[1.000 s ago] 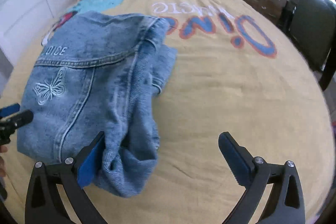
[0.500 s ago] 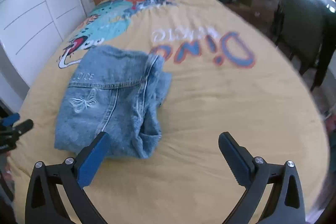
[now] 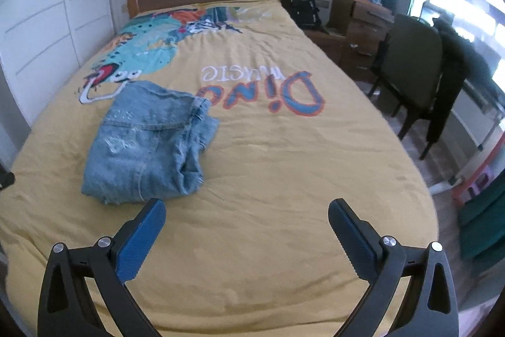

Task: Fold large clothes

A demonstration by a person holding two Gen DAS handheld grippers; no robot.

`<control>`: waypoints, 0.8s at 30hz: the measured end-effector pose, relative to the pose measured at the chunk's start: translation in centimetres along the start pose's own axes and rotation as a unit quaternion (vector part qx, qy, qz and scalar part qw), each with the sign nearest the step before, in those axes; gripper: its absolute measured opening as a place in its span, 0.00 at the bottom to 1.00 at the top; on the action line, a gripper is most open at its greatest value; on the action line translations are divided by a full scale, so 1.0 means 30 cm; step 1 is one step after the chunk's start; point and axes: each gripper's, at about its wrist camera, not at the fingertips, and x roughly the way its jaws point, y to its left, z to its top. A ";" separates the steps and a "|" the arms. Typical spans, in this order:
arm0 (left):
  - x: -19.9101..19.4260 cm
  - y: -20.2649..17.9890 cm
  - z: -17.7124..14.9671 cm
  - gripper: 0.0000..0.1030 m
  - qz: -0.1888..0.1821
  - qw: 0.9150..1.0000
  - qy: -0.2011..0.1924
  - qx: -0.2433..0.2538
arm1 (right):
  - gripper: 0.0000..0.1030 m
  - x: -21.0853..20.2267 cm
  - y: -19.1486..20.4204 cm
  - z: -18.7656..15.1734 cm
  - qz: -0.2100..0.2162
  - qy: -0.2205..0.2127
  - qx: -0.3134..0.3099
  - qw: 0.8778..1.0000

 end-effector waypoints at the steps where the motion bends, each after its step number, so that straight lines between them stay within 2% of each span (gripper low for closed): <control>1: -0.004 0.007 -0.011 0.99 -0.001 1.000 0.001 -0.003 | 1.00 -0.005 0.000 -0.006 0.000 0.001 0.000 1.000; 4: -0.014 0.014 -0.026 0.99 -0.010 1.000 0.001 -0.007 | 1.00 -0.020 -0.009 -0.028 0.000 0.004 -0.001 1.000; 24: 0.014 0.009 -0.048 0.99 -0.001 1.000 0.016 0.005 | 1.00 -0.047 0.005 -0.050 0.001 0.018 -0.014 1.000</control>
